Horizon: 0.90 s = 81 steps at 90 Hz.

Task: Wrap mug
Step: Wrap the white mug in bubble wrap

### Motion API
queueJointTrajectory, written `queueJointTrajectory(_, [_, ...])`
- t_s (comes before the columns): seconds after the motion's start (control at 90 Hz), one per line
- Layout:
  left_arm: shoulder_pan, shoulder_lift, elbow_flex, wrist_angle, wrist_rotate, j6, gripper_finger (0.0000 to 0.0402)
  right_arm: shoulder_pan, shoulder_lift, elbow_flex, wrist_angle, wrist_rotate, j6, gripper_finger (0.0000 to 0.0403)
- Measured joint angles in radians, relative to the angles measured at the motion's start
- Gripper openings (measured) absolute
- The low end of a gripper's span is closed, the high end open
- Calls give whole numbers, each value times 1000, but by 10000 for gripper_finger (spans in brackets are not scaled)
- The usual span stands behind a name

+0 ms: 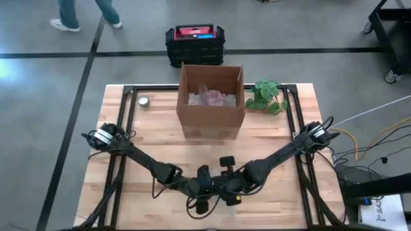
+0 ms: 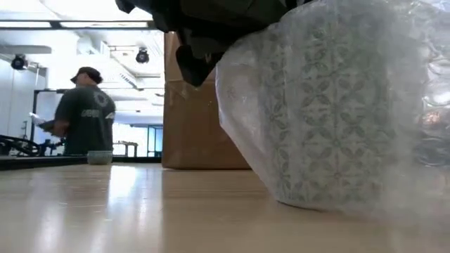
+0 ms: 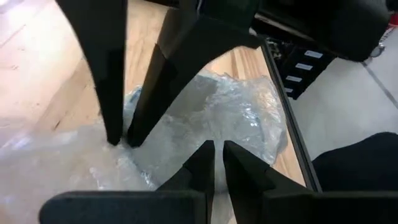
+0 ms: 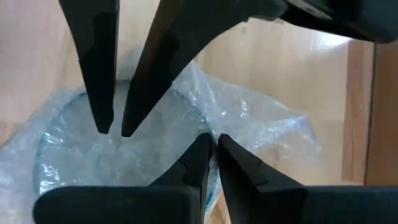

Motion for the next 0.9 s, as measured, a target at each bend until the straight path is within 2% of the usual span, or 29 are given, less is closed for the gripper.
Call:
queueJointTrajectory(0.178, [1,0,1,0,1,0,22,10,-13,9,-5,32,-1,18])
queueJointTrajectory(0.9, [1,0,1,2,1,0,22,28,-62,20,-36,27,6,18])
